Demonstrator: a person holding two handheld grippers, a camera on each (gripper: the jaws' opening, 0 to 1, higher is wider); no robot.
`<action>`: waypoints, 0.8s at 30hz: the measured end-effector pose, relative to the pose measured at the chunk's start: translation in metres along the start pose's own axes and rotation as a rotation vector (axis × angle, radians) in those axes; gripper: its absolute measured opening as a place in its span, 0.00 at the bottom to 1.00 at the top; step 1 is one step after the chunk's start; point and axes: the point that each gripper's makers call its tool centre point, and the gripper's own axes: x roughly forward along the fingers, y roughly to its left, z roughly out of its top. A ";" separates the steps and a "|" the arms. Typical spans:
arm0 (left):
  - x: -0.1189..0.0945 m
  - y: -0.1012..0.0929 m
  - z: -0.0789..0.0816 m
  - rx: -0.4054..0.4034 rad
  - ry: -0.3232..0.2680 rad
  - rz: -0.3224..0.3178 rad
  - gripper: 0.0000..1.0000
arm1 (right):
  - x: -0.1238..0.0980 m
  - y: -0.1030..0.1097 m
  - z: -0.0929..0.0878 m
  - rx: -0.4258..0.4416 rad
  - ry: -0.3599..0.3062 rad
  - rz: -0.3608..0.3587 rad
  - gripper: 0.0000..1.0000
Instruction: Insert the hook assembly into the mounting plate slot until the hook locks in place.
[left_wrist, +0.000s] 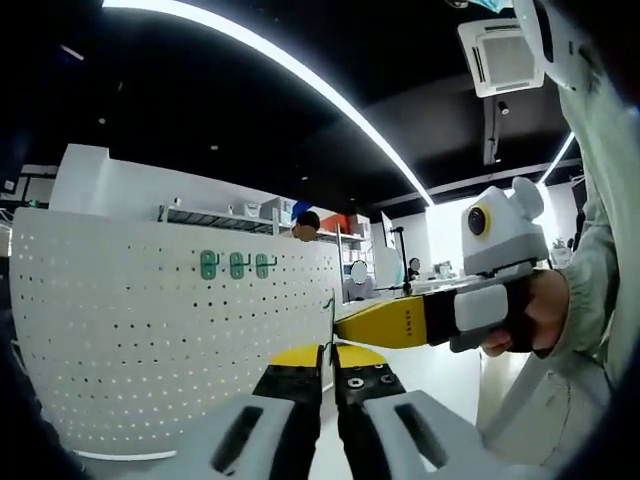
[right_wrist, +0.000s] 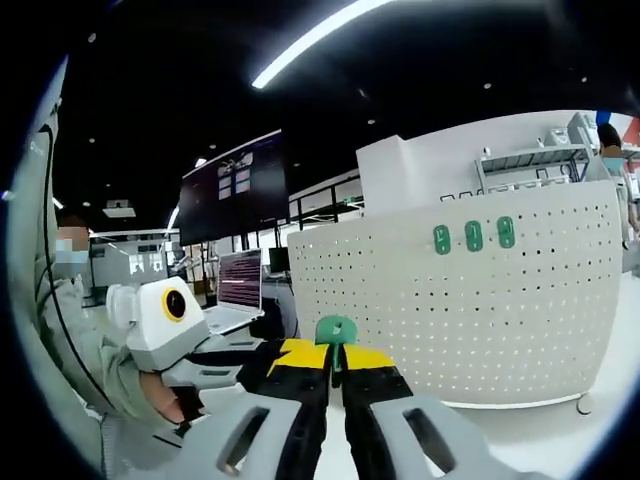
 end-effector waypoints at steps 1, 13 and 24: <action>0.000 0.000 0.000 0.001 0.000 0.000 0.03 | 0.000 0.001 0.001 -0.012 -0.001 0.003 0.01; 0.001 -0.005 -0.005 0.061 0.038 -0.007 0.08 | -0.001 -0.001 -0.004 0.007 0.017 -0.005 0.01; -0.003 -0.003 -0.013 0.106 0.086 0.025 0.32 | 0.001 -0.002 -0.002 -0.011 0.021 -0.007 0.01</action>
